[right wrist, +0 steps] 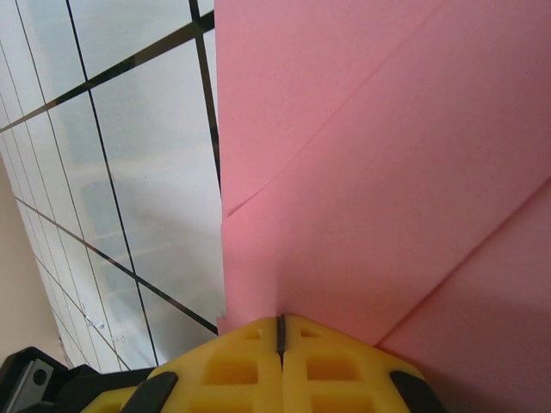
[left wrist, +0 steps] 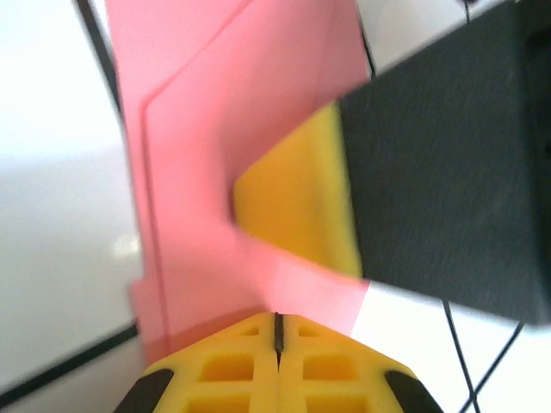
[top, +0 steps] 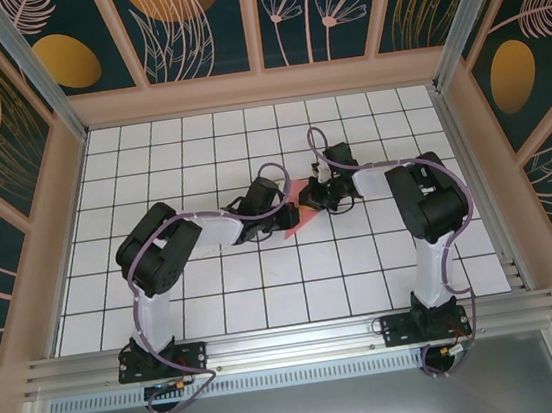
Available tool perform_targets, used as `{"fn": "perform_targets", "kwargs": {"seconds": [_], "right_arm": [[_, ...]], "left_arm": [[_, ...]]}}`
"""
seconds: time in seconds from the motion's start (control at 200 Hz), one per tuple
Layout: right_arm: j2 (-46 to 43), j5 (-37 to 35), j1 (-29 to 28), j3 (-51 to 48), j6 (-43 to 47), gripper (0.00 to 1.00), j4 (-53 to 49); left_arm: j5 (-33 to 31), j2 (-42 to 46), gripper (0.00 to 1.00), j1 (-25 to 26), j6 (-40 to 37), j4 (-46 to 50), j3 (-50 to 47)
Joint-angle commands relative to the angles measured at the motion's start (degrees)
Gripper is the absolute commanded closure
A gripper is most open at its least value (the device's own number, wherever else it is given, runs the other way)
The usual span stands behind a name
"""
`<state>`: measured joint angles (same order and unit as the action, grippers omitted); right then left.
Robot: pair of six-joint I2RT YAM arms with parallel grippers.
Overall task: Fold a paper plane with a square sheet of paper (pick it up from the middle)
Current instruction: Fourth fold the wing at the center of the table.
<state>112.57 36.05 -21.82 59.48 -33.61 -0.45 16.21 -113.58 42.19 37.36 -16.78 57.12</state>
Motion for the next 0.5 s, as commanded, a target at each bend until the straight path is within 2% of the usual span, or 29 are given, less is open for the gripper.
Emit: {"fn": "perform_targets", "kwargs": {"seconds": [0.0, 0.065, 0.15, 0.265, 0.365, 0.495], "right_arm": [[2.4, -6.2, 0.6, -1.8, -0.8, 0.98, -6.4], [2.8, -6.3, 0.6, -1.6, -0.8, 0.98, -6.5], [3.1, -6.3, 0.6, -1.6, -1.0, 0.98, -6.3], [3.1, -6.1, 0.6, -1.6, -0.9, 0.98, -6.2], [2.8, -5.9, 0.6, -1.6, -0.8, 0.98, -5.8], [2.0, -4.8, 0.6, -1.6, -1.0, 0.98, -4.5]], "left_arm": [[4.2, 2.6, 0.99, -0.2, -2.2, 7.8, -6.0], [5.4, 4.0, 0.98, -0.1, -3.9, 11.1, -7.0], [2.7, 6.2, 0.98, -0.1, -6.3, 16.8, -7.1], [1.1, 9.4, 0.98, -0.1, -8.2, 19.8, -6.7], [2.4, 11.7, 0.98, -0.1, -7.3, 16.1, -5.8], [1.4, 12.2, 0.98, -0.1, -2.5, 7.2, -4.9]]}}
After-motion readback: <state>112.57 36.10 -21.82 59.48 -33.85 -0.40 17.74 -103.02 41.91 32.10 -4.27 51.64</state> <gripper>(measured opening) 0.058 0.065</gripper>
